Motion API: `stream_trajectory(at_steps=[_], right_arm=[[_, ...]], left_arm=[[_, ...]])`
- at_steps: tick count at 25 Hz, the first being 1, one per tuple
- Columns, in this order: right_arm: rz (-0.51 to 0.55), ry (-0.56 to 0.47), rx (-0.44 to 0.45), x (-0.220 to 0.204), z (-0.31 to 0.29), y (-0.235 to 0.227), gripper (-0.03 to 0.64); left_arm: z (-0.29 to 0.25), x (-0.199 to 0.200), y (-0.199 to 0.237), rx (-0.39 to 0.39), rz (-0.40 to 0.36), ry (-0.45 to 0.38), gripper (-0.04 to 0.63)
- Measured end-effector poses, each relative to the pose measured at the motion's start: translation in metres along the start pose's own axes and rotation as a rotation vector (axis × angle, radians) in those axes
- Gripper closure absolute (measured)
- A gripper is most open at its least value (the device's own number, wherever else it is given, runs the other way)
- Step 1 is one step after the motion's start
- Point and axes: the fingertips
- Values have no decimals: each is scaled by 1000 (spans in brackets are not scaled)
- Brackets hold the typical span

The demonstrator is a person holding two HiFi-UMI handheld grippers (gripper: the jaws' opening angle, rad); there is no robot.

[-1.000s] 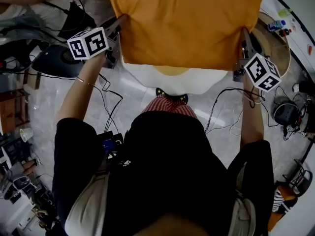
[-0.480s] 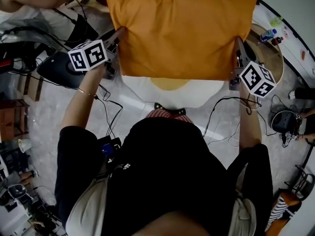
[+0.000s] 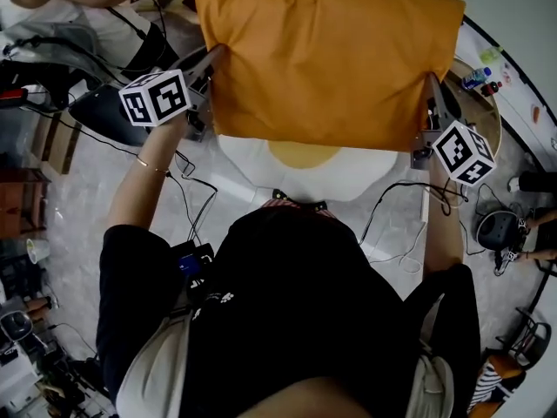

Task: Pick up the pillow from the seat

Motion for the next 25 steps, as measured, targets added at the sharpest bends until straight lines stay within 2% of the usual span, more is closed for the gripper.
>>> stream_trajectory(at_steps=[13,25], right_arm=[[30,-42,19,43,-3,1,572],[51,-49,20,58,1,1,572]], left_arm=[[15,31,-23,-36,6,-65,530],[19,38,-32,-46,15,-79,530]])
Point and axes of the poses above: the fingertips, and each gripper's own axes: z backward along the fingers, y to its left, x out of its top, and after that the axes turned 13 degrees about z, right-handed
